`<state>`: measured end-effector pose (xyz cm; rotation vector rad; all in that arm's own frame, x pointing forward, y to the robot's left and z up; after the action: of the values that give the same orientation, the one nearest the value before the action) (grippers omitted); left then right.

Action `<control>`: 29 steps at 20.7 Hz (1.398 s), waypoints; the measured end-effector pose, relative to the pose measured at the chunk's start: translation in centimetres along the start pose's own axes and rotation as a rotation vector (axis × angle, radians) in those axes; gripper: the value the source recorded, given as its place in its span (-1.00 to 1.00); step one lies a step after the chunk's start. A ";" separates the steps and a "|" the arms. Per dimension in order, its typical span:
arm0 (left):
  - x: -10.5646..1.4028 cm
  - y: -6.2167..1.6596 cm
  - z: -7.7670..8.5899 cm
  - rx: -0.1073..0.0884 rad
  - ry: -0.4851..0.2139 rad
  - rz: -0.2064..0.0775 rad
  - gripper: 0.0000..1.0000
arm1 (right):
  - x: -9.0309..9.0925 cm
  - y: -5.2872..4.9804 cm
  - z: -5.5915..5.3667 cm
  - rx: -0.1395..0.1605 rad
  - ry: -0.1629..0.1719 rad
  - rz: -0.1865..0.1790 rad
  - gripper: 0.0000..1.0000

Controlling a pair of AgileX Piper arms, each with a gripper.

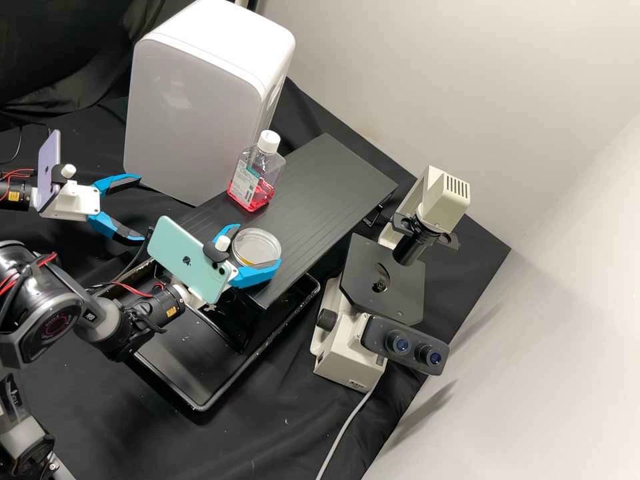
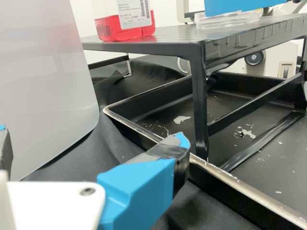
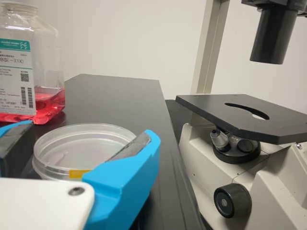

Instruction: Remove the lid from the petri dish

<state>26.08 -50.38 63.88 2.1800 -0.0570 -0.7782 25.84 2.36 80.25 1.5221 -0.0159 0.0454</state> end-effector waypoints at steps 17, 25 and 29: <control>0.1 0.04 -0.1 -0.005 0.011 0.004 1.00 | 0.0 0.1 0.1 0.000 -0.004 0.003 -1.00; 0.2 -0.25 -0.1 -0.006 0.014 -0.004 1.00 | -0.8 1.2 -0.2 0.001 0.007 0.045 -1.00; 0.3 -0.14 -0.1 -0.006 0.013 0.001 1.00 | -1.1 1.9 -0.5 0.003 0.021 0.079 -1.00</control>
<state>26.40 -50.29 63.66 2.1793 -0.0488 -0.7625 24.62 2.89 82.12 1.5232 -0.0586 0.1245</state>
